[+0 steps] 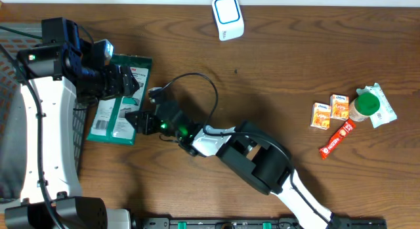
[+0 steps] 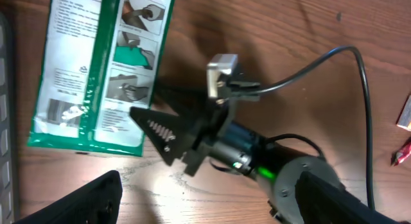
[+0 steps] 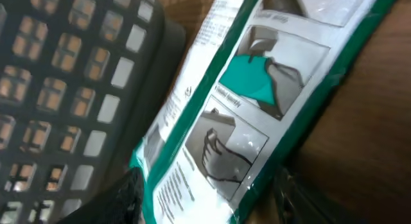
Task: Scan the item barcode
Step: 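Lower the right gripper onto the green gloves pack edge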
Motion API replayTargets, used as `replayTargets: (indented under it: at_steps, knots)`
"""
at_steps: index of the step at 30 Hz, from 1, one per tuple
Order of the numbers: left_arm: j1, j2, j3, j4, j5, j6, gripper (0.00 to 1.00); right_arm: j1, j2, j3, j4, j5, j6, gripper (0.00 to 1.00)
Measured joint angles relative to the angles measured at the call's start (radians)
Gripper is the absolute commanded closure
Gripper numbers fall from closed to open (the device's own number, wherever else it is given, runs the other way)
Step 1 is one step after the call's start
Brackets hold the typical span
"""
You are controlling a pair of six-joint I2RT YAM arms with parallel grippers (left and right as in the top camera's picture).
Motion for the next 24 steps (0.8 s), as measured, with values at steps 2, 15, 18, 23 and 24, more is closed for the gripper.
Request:
replayTargets:
  at_steps: [2, 15, 18, 23, 24]
  knots:
    - [0.0, 0.0, 0.0, 0.0, 0.0, 0.0, 0.13, 0.017, 0.004, 0.026, -0.037, 0.007, -0.032, 0.39]
    - [0.0, 0.0, 0.0, 0.0, 0.0, 0.0, 0.13, 0.027, 0.036, 0.097, -0.06, -0.121, -0.148, 0.32]
    - [0.0, 0.0, 0.0, 0.0, 0.0, 0.0, 0.13, 0.021, 0.037, 0.098, -0.06, -0.114, -0.126, 0.31]
    - [0.0, 0.0, 0.0, 0.0, 0.0, 0.0, 0.13, 0.021, 0.037, 0.098, -0.056, -0.079, -0.099, 0.32]
    - [0.0, 0.0, 0.0, 0.0, 0.0, 0.0, 0.13, 0.021, 0.037, 0.098, -0.056, -0.068, -0.092, 0.34]
